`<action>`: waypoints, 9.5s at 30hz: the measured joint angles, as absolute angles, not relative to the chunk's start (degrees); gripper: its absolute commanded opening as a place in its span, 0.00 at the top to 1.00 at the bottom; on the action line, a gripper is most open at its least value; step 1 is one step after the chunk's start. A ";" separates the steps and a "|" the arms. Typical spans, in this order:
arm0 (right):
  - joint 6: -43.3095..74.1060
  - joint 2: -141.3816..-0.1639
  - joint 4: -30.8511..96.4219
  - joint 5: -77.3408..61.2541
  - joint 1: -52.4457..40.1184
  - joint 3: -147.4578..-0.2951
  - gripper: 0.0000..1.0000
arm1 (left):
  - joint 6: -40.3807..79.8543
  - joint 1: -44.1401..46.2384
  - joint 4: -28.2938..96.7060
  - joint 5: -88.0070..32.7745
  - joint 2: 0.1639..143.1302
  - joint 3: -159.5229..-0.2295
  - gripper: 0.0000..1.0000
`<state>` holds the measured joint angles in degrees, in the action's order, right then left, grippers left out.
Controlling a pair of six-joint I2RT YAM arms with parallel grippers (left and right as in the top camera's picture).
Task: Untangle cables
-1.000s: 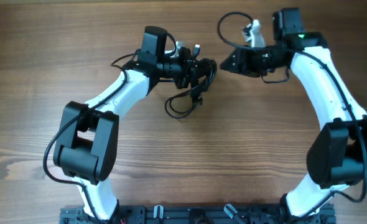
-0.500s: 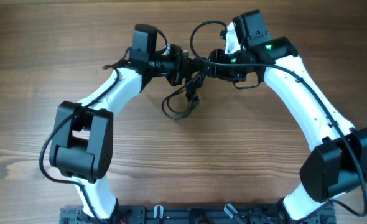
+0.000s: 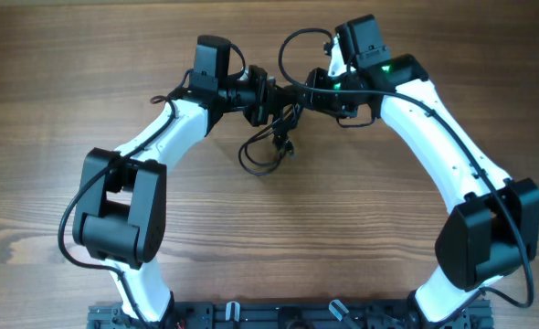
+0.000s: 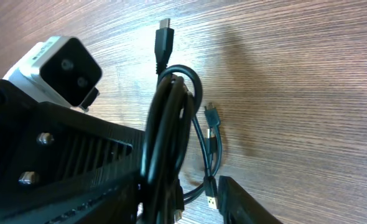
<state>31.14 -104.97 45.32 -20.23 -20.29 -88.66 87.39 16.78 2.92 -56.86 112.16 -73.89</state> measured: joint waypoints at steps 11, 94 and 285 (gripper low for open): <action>31.88 -106.48 44.75 -17.76 -20.73 -90.17 0.96 | 88.07 17.74 -1.83 -53.28 112.44 -73.47 0.96; 39.88 -107.44 41.23 -22.94 -31.64 -87.44 0.67 | 49.28 8.88 4.49 -59.42 108.03 -69.63 0.96; -13.56 -97.43 43.24 -41.47 -30.94 -80.20 0.96 | 44.93 10.11 33.47 -17.45 108.97 -70.06 0.94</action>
<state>-13.56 -97.43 43.24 -41.47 -30.94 -80.20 44.93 10.11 33.47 -17.45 108.97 -70.06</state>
